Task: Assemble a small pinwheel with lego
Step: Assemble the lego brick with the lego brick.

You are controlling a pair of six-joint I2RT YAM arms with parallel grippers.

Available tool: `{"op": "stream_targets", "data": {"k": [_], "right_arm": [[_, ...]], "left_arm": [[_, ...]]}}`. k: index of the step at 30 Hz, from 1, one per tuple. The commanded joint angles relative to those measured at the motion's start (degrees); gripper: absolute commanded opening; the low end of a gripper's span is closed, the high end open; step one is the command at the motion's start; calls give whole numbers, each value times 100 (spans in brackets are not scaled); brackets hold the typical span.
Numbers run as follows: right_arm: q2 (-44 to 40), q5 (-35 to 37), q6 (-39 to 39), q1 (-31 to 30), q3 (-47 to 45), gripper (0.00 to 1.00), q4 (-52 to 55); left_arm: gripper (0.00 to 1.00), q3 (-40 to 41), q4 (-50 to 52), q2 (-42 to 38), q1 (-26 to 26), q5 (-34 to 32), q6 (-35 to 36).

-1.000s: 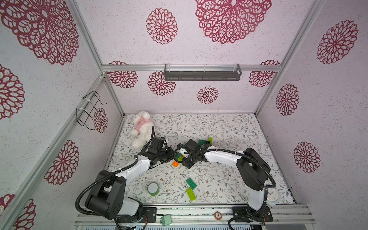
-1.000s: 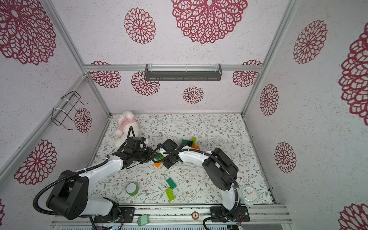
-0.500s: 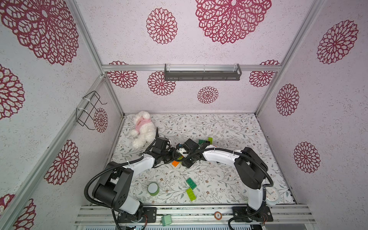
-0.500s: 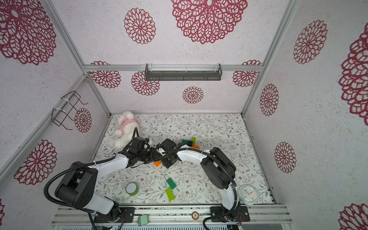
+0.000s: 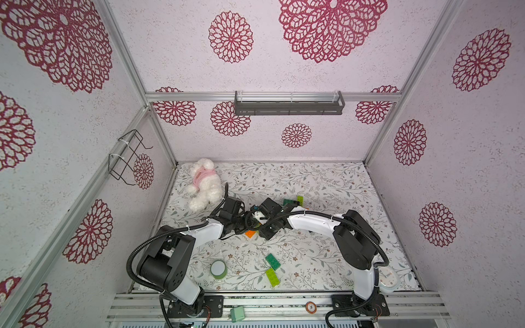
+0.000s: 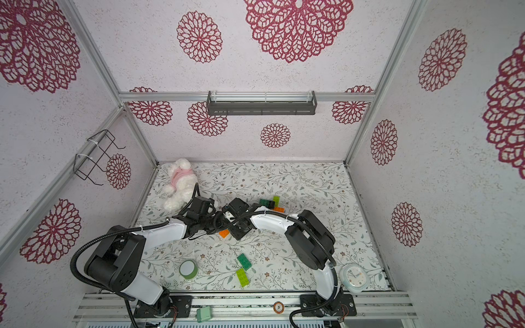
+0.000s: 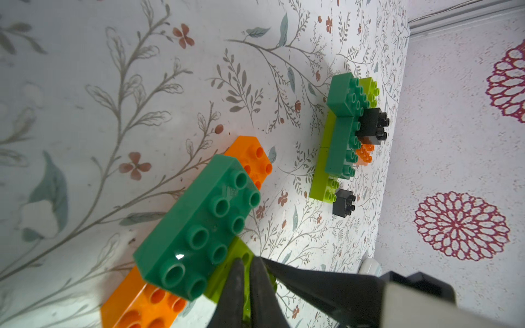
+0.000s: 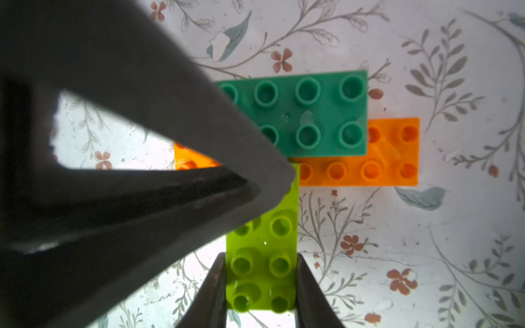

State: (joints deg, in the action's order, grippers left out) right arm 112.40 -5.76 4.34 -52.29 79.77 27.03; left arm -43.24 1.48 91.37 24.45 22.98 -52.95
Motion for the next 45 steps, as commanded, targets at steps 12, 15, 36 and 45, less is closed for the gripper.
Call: {"op": "stream_targets", "data": {"k": [12,15,36,45], "right_arm": [[154,320,139,-202,249,14,429],[106,299,197,-231,205,14,363],[180,635,239,-400,433,14,583],[137,517,322,-449,423,15,496]], "left_arm": [[11,106,-251,32,35,26,-40],[11,150,-323,30,34,66,-75],[13,493,-1094,-250,21,358,-511],[15,562,-1118,-336,-27,356,-497]]}}
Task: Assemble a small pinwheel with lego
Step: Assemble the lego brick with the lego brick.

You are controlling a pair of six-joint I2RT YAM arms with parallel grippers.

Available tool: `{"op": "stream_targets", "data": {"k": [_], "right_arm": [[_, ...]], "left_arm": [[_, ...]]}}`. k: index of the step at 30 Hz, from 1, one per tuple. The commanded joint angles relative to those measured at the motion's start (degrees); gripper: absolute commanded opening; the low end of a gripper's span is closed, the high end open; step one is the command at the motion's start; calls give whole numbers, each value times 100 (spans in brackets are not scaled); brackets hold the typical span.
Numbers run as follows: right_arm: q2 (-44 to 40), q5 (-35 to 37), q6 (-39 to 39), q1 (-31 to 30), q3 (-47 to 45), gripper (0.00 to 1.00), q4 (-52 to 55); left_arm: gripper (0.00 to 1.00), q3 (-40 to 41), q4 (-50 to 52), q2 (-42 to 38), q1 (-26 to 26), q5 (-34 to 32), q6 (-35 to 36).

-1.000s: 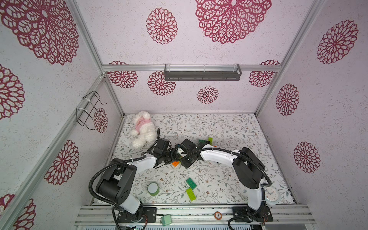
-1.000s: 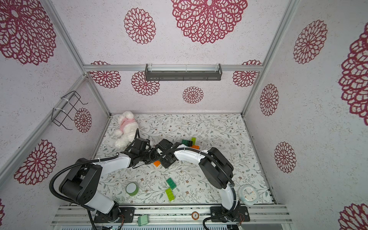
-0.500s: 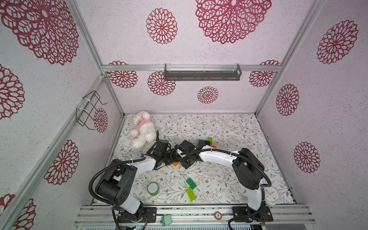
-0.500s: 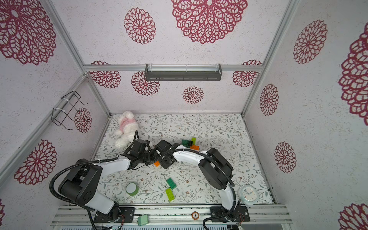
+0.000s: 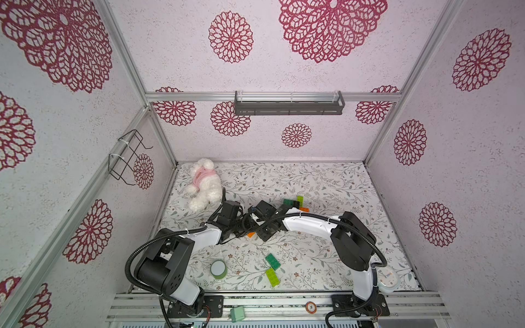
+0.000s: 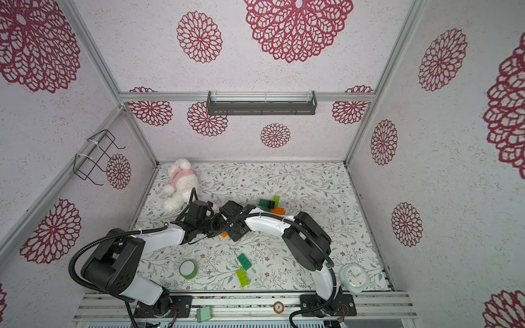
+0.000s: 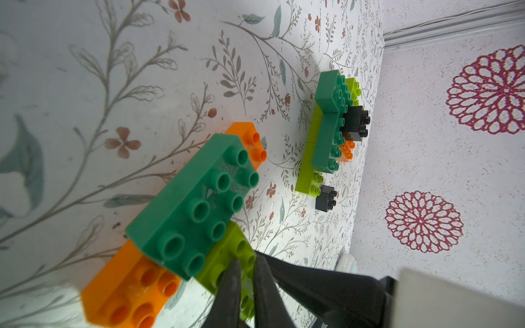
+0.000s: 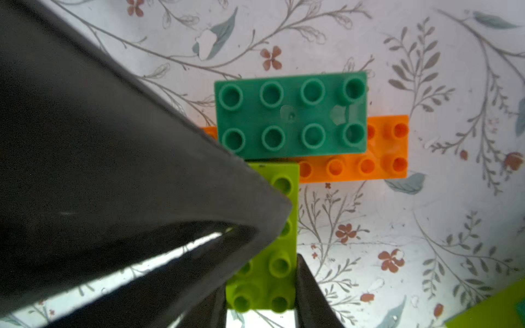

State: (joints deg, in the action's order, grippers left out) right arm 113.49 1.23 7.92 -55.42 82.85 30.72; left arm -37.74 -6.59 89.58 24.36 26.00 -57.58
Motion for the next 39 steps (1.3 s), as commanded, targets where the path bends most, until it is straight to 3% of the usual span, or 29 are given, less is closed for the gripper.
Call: {"op": "stream_targets", "data": {"k": [1,31,39], "right_arm": [[45,-232,-30,-136,129,15,136],[366,7,130,-114,408,16,773],[342,2,68,-22,468,19,795]], "left_arm": [[15,12,-313,-152,-27,54,-34],[10,-64,464,210,-102,-655,339],[10,284,-41,261,-292,-419,153]]}}
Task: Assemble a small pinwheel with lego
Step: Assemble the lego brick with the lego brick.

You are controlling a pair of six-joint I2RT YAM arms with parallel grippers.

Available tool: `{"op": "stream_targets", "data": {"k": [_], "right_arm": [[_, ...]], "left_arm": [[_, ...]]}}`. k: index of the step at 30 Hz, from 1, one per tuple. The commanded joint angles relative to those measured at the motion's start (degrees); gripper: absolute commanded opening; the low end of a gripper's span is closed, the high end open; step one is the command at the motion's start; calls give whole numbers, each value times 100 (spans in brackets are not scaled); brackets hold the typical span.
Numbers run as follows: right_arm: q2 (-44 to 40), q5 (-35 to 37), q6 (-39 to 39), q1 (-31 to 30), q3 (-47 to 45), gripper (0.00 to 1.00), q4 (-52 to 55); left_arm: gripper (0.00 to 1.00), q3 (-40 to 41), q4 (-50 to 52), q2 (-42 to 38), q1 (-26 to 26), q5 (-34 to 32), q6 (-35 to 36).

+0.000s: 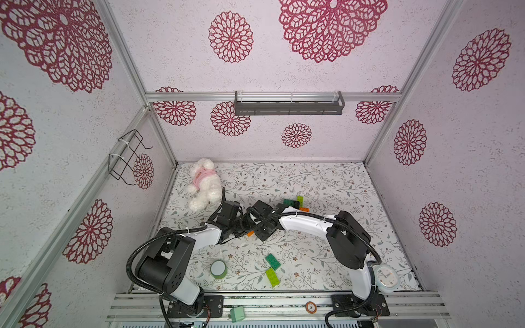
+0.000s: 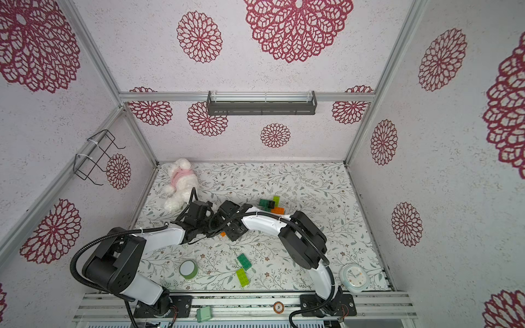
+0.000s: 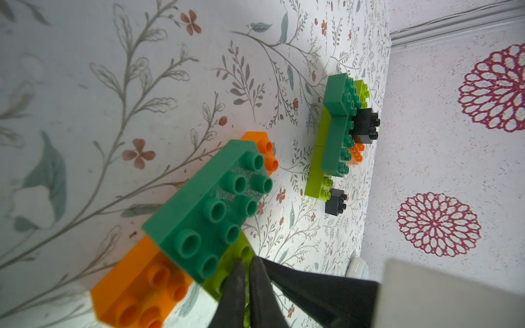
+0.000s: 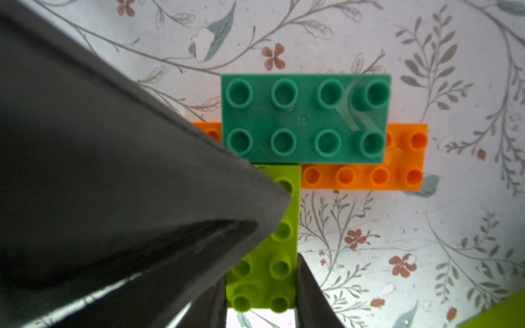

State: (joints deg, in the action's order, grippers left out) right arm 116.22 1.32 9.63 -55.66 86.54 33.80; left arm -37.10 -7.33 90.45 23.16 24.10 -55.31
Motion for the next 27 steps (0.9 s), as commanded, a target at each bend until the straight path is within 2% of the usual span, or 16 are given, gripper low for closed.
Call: {"op": "stream_targets", "data": {"k": [1,4,9,17,23,27], "right_arm": [[60,-39,-106,-2,108,24,481],[-2,-62,-93,2,95,32,444],[-68,-42,-93,18,76,39,417],[-175,-51,-77,44,100,66,383],[-455,-291,-31,123,9,78,252],[-798,-549,18,186,-215,81,115]], "left_arm": [[10,229,-28,166,-171,-198,-110],[10,213,-60,139,-164,-185,-152],[10,256,-48,132,-167,-181,-138],[10,171,-171,147,-169,-47,-173],[10,-61,-217,124,-175,164,-196],[10,-234,-290,99,-171,314,-272]]}}
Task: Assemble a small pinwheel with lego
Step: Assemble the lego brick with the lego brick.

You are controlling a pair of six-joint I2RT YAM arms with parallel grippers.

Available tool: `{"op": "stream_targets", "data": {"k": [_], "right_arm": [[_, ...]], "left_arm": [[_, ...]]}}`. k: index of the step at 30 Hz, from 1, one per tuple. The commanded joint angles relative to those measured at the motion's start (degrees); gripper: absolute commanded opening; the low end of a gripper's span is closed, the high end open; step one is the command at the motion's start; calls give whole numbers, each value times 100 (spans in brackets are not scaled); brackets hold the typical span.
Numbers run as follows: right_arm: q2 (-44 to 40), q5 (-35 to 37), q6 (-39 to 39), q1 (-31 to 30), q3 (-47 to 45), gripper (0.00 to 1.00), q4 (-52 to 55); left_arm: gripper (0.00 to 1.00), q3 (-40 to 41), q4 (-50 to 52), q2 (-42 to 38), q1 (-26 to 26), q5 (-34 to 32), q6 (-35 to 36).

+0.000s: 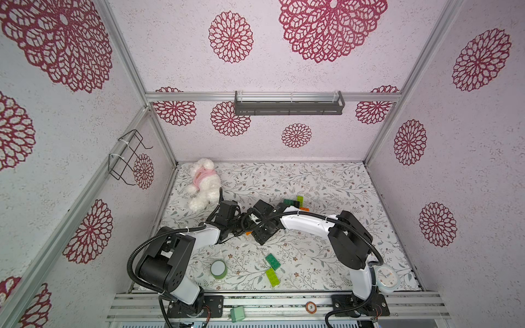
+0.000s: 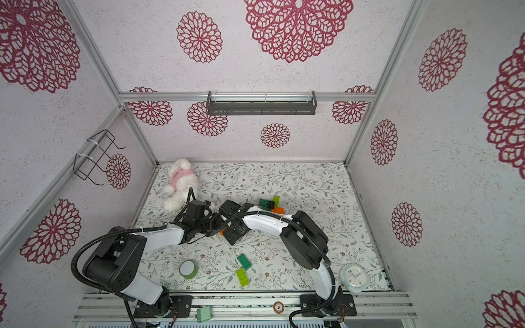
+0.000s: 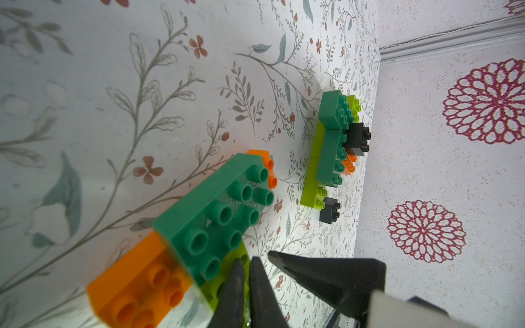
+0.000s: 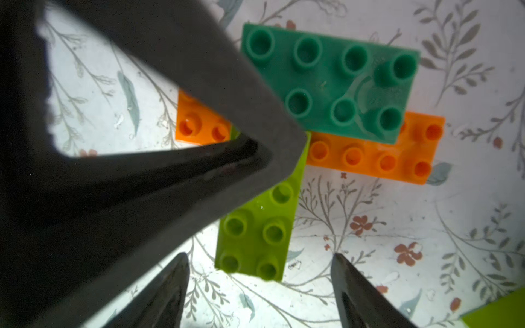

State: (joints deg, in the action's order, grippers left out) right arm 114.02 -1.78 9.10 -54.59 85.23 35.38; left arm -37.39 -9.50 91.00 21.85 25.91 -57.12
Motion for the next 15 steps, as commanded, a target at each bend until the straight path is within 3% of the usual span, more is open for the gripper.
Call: {"op": "stream_targets", "data": {"k": [1,7,15], "right_arm": [[-684,-315,82,91,-166,82,-80],[-1386,-489,266,200,-753,84,-416],[-2111,-203,633,454,-1689,91,-997]], "left_arm": [[10,-258,-117,33,-40,199,-128],[10,-462,-185,-342,-18,329,-273],[13,404,1168,-1946,-694,-914,38]]}}
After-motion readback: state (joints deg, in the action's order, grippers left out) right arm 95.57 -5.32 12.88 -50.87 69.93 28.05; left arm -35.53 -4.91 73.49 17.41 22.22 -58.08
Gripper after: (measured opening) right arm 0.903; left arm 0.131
